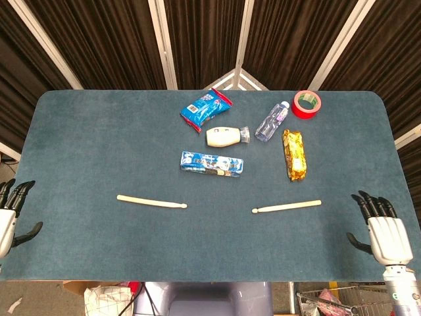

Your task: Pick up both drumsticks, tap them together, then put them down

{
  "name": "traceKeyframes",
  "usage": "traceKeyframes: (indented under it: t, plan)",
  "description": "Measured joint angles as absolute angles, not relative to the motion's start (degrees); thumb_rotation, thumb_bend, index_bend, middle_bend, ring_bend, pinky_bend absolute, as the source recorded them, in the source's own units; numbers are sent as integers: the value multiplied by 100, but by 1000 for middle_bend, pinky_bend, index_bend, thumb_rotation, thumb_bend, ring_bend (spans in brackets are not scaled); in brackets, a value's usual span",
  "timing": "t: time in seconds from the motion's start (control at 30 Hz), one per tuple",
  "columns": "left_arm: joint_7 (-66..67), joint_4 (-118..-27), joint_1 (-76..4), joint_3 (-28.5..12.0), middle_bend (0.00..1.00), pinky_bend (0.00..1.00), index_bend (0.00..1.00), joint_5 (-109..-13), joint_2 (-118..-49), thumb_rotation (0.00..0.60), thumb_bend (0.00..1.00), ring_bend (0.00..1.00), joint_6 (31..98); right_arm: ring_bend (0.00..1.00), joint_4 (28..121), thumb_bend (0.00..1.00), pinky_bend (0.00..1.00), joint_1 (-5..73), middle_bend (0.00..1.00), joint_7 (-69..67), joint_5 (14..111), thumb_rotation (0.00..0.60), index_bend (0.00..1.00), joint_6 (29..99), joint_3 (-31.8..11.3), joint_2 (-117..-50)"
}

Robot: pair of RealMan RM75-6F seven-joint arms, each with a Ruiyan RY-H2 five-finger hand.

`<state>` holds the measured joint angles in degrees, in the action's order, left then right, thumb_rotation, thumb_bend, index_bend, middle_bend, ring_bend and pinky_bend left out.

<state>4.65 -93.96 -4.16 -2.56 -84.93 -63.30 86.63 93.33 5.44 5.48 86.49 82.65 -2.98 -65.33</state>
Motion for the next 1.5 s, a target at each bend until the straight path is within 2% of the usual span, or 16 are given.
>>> traceKeyframes:
  t: [0.13, 0.37, 0.63, 0.83, 1.27, 1.5]
  plan:
    - [380, -9408, -406, -258, 133, 0, 104, -8495, -6299, 600, 350, 0, 8670, 162, 9311, 248, 115, 607, 229, 585, 8802, 600, 210, 8243, -263, -6671]
    - [203, -9368, -373, -294, 134, 0, 104, -8439, -6246, 600, 350, 0, 8705, 164, 9394, 248, 116, 742, 234, 786, 8852, 600, 235, 8137, -287, -6854]
    - [189, -9364, -367, -300, 135, 0, 104, -8434, -6239, 600, 350, 0, 8697, 185, 9380, 249, 115, 881, 289, 1051, 8845, 600, 337, 7961, -301, -7016]
    - [247, -9378, -397, -287, 135, 0, 104, -8462, -6271, 600, 350, 0, 8648, 199, 9320, 248, 116, 1149, 340, 1435, 8762, 600, 396, 7479, -318, -7151]
    - [235, -9354, -401, -342, 135, 0, 104, -8346, -6272, 600, 351, 0, 8624, 210, 9053, 248, 101, 1968, 389, 2522, 7860, 600, 399, 6196, -600, -7590]
    - [284, -9364, -394, -348, 135, 0, 107, -8318, -6280, 600, 351, 0, 8622, 211, 8822, 249, 97, 2233, 398, 2894, 7412, 600, 399, 5892, -677, -7758]
